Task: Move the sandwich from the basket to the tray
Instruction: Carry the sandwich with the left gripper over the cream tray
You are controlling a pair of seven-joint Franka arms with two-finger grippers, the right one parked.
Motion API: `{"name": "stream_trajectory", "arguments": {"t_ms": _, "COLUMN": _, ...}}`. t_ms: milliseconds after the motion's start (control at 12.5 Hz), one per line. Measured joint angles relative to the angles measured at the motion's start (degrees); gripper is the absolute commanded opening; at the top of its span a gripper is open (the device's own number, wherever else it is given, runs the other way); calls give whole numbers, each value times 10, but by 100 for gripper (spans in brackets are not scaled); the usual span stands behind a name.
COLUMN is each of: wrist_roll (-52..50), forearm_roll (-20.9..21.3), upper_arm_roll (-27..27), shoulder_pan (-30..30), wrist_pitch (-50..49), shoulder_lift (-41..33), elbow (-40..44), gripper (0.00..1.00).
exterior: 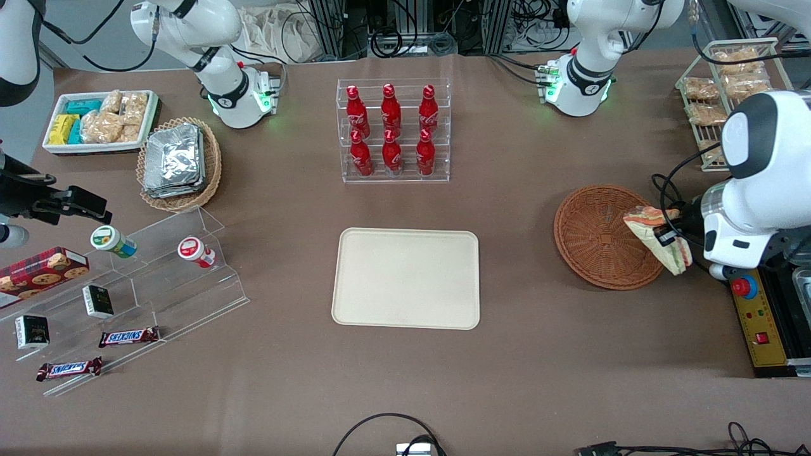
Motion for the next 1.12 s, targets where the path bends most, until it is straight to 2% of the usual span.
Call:
{"name": "stream_trajectory", "arguments": {"t_ms": 160, "wrist_roll": 32, "forearm_roll": 0, "upper_arm_roll": -46, "shoulder_pan": -12, "wrist_pitch": -16, "shoulder_lift": 49, "elbow": 80, "gripper": 0}}
{"name": "stream_trajectory", "arguments": {"t_ms": 400, "wrist_roll": 40, "forearm_roll": 0, "upper_arm_roll": -143, "shoulder_pan": -28, "wrist_pitch": -13, "shoulder_lift": 133, "elbow": 177, "gripper": 0}}
{"name": "stream_trajectory", "arguments": {"t_ms": 560, "wrist_roll": 40, "forearm_roll": 0, "upper_arm_roll": -190, "shoulder_pan": -36, "wrist_pitch": 24, "shoulder_lift": 197, "elbow": 228, "gripper": 0}}
{"name": "stream_trajectory", "arguments": {"t_ms": 880, "wrist_roll": 33, "forearm_roll": 0, "upper_arm_roll": -204, "shoulder_pan": -89, "wrist_pitch": 116, "shoulder_lift": 294, "elbow": 249, "gripper": 0}}
{"name": "stream_trajectory", "arguments": {"t_ms": 1120, "wrist_roll": 12, "forearm_roll": 4, "upper_arm_roll": -204, "shoulder_pan": -120, "wrist_pitch": 125, "shoulder_lift": 335, "elbow": 246, "gripper": 0}}
